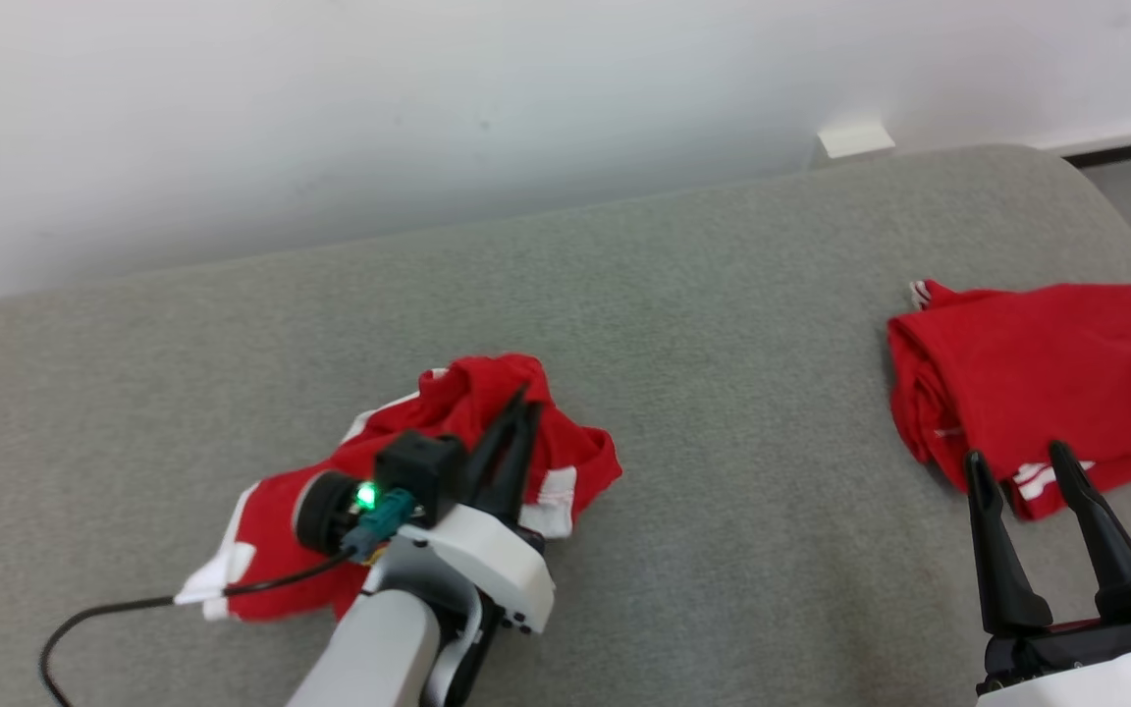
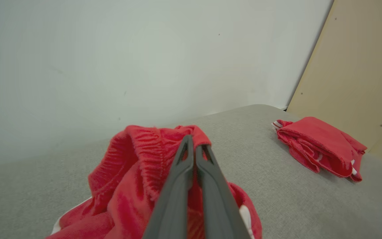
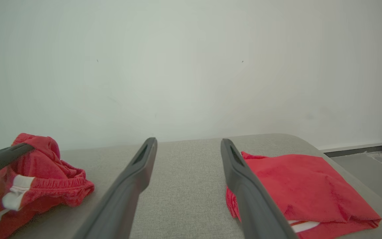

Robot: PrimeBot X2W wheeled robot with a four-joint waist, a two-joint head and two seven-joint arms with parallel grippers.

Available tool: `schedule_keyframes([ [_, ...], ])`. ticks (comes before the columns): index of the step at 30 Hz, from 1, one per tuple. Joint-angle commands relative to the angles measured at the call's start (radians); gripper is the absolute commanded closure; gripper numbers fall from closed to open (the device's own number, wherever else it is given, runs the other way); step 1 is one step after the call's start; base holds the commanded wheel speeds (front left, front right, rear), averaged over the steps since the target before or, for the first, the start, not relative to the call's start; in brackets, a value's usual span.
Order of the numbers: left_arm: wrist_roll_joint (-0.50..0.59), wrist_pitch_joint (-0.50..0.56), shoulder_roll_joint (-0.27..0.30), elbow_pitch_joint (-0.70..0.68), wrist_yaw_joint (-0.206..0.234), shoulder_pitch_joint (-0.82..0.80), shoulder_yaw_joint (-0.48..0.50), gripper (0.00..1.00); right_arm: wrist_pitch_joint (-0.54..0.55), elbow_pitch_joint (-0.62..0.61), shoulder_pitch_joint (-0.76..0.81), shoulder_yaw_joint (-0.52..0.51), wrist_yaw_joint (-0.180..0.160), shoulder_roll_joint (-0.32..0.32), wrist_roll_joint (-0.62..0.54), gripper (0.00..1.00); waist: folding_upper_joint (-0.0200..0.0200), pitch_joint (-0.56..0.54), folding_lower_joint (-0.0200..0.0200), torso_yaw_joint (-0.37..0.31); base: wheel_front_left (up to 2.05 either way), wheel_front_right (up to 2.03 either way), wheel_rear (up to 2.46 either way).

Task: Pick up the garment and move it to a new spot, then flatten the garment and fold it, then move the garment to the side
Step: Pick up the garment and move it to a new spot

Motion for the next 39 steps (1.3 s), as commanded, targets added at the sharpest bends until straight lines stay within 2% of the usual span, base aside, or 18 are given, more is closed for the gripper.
schedule_keyframes([
  [1,-0.022,-0.01,-0.001,0.038,-0.007,-0.016,-0.018,1.0,-0.008,0.008,0.003,-0.001,-0.003,0.003,0.009,0.0,-0.0001,0.03,0.0001,-0.039,0.0,0.0,0.0],
  [6,-0.074,-0.055,-0.005,0.179,-0.015,-0.054,-0.102,1.0,-0.032,0.033,-0.01,-0.003,-0.003,0.003,0.028,0.0,-0.0001,0.055,0.0001,-0.062,0.0,0.0,0.0],
  [7,-0.092,-0.065,-0.005,0.195,-0.01,-0.062,-0.118,0.81,-0.036,0.037,-0.011,-0.005,-0.003,0.003,0.03,0.0,-0.0001,0.059,0.0001,-0.061,0.0,0.0,0.0],
  [8,-0.101,-0.073,-0.004,0.208,-0.003,-0.069,-0.135,0.07,-0.037,0.041,-0.012,-0.007,-0.003,0.003,0.032,0.0,-0.0001,0.061,0.0001,-0.058,0.0,0.0,0.0],
  [9,-0.112,-0.083,-0.005,0.217,-0.001,-0.076,-0.152,0.0,-0.041,0.044,-0.012,-0.01,-0.003,0.003,0.032,0.0,-0.0001,0.062,0.0001,-0.052,0.0,0.0,0.0],
  [15,-0.14,-0.126,-0.005,0.198,0.021,-0.108,-0.197,0.0,-0.041,0.046,-0.016,-0.017,-0.003,0.002,0.015,0.0,-0.0001,0.049,0.0001,0.009,0.0,0.0,0.0],
  [23,-0.11,-0.138,0.033,0.067,0.071,-0.071,-0.152,0.0,-0.022,0.027,-0.007,-0.028,-0.003,0.002,-0.006,0.0,-0.0001,0.025,0.0001,0.104,0.0,0.0,0.0],
  [31,-0.124,-0.139,0.141,-0.105,0.174,0.05,-0.022,0.0,0.003,0.015,0.012,-0.026,-0.003,0.002,-0.023,0.0,-0.0001,-0.016,0.0001,0.191,0.0,0.0,0.0],
  [39,-0.156,-0.126,0.245,-0.215,0.271,0.222,0.108,0.0,0.028,0.017,0.028,-0.009,-0.003,0.002,-0.032,0.0,-0.0001,-0.034,0.0001,0.223,0.0,0.0,0.0],
])
